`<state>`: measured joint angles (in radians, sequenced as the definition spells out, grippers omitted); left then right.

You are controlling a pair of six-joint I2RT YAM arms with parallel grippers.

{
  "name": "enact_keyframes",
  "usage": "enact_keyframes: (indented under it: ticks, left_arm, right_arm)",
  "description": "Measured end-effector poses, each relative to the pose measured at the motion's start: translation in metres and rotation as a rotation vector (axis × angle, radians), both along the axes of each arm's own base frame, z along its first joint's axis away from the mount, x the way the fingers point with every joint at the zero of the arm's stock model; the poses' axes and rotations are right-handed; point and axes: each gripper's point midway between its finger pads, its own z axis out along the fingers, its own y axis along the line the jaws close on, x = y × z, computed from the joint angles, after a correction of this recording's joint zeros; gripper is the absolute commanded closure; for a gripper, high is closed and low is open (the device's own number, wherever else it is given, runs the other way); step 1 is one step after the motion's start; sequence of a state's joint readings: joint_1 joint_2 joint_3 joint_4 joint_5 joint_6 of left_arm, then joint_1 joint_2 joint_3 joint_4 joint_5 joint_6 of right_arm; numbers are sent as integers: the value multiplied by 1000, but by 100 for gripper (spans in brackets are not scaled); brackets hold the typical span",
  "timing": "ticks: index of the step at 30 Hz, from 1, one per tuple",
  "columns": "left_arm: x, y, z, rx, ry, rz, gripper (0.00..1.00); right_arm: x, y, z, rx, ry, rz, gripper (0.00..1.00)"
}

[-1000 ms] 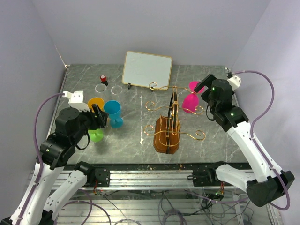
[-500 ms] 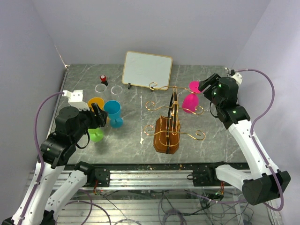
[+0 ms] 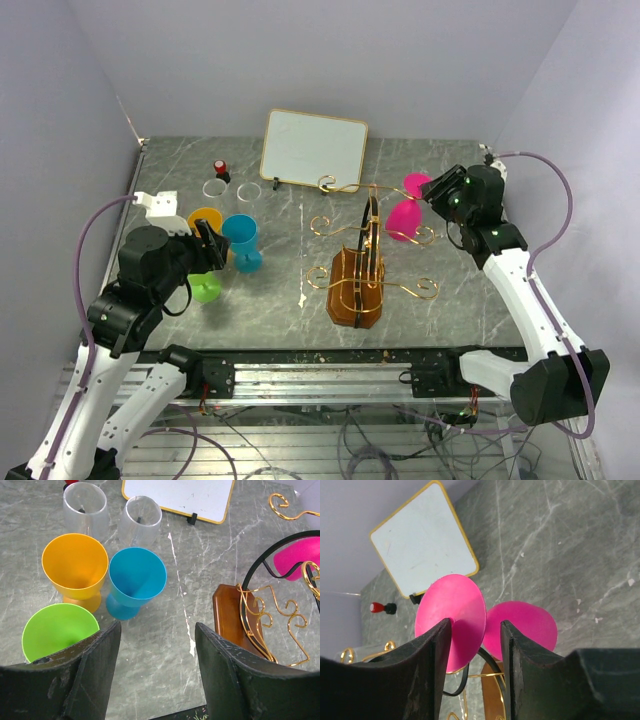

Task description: Take the wine glass off the wine glass rack

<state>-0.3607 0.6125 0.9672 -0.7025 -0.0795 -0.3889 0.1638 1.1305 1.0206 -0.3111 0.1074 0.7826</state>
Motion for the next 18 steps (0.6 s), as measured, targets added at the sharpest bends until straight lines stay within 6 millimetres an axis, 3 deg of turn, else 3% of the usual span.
enact_keyframes:
  ticks: [18]
  left_arm:
    - [-1,0,1,-2,-5,0,30]
  right_arm:
    - [3,-5,4,-14,-20,3,82]
